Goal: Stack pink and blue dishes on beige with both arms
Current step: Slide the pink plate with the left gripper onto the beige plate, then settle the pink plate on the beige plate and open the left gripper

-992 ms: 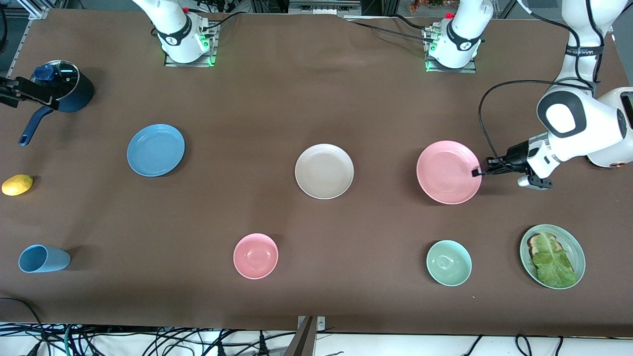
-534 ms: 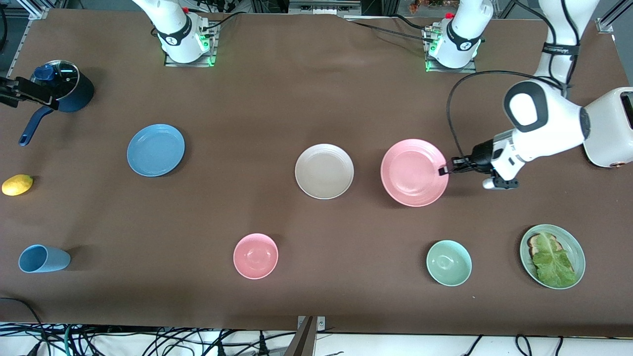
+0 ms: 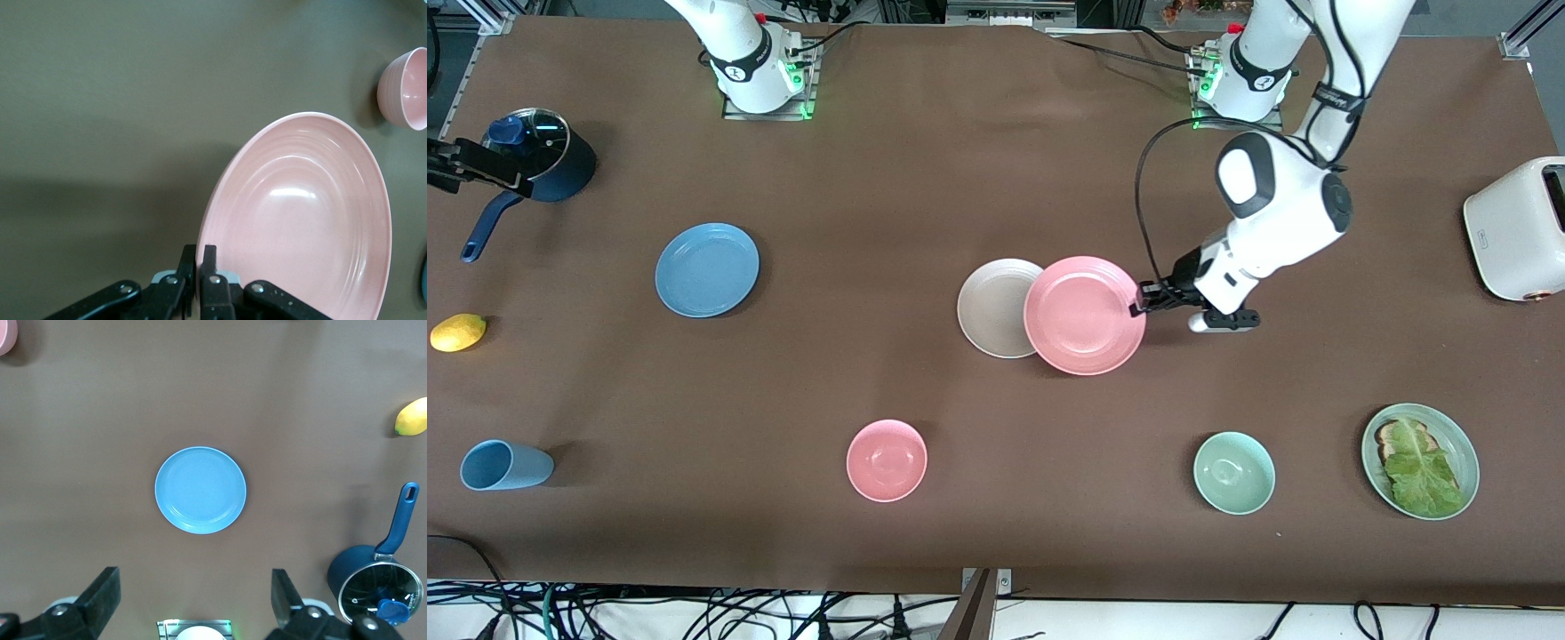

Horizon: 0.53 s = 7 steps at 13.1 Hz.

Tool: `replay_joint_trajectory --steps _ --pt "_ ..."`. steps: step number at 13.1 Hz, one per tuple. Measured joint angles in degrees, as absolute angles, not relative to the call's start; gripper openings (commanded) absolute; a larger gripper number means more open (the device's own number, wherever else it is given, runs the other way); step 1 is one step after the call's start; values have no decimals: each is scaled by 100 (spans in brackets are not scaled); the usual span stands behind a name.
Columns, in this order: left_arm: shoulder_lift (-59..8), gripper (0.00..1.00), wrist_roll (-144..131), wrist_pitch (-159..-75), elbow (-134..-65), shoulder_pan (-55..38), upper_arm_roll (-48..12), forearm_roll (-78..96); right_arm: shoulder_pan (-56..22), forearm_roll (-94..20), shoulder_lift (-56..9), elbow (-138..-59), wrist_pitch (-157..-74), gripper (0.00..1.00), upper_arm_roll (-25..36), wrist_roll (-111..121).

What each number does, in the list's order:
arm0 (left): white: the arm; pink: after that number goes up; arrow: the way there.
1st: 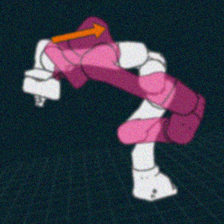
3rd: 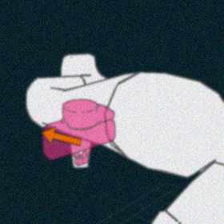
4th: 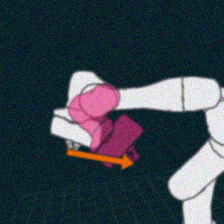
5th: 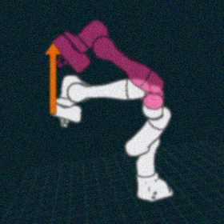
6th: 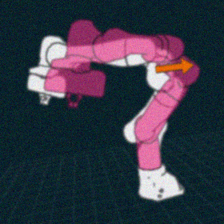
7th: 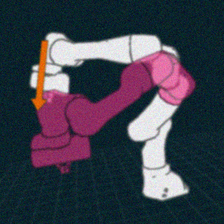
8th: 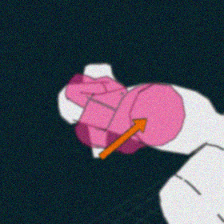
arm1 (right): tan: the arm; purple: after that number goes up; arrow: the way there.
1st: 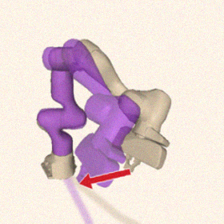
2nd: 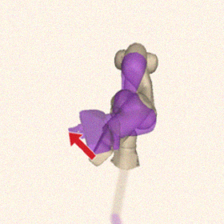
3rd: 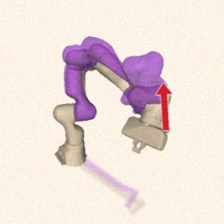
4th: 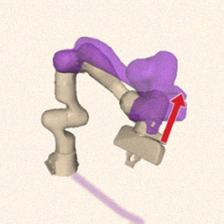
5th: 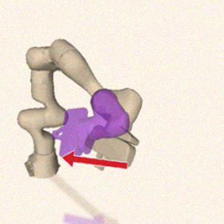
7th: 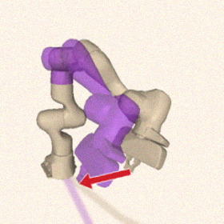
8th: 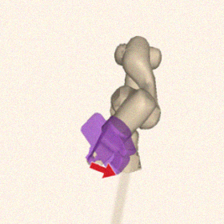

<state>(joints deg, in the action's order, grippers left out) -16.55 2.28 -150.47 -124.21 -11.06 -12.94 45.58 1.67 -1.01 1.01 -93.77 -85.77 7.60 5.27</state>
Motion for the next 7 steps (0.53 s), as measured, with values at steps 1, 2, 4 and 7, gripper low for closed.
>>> replay_joint_trajectory --steps 1,2,4,7 --pt "-1754 0 109 -15257 -12419 -1285 -1296 4558 167 -101 101 -9377 -8577 100 760 527" --pt "-1850 0 -17 -15464 -12419 -1456 -1299 4558 168 -101 101 -9377 -8577 100 760 527" --pt "-2042 0 -324 -15892 -12415 -1799 -1304 4558 168 -101 100 -9377 -8576 100 760 527" --pt "-2313 0 -723 -16400 -12382 -2254 -1308 4558 168 -101 100 -9377 -8576 100 760 527"
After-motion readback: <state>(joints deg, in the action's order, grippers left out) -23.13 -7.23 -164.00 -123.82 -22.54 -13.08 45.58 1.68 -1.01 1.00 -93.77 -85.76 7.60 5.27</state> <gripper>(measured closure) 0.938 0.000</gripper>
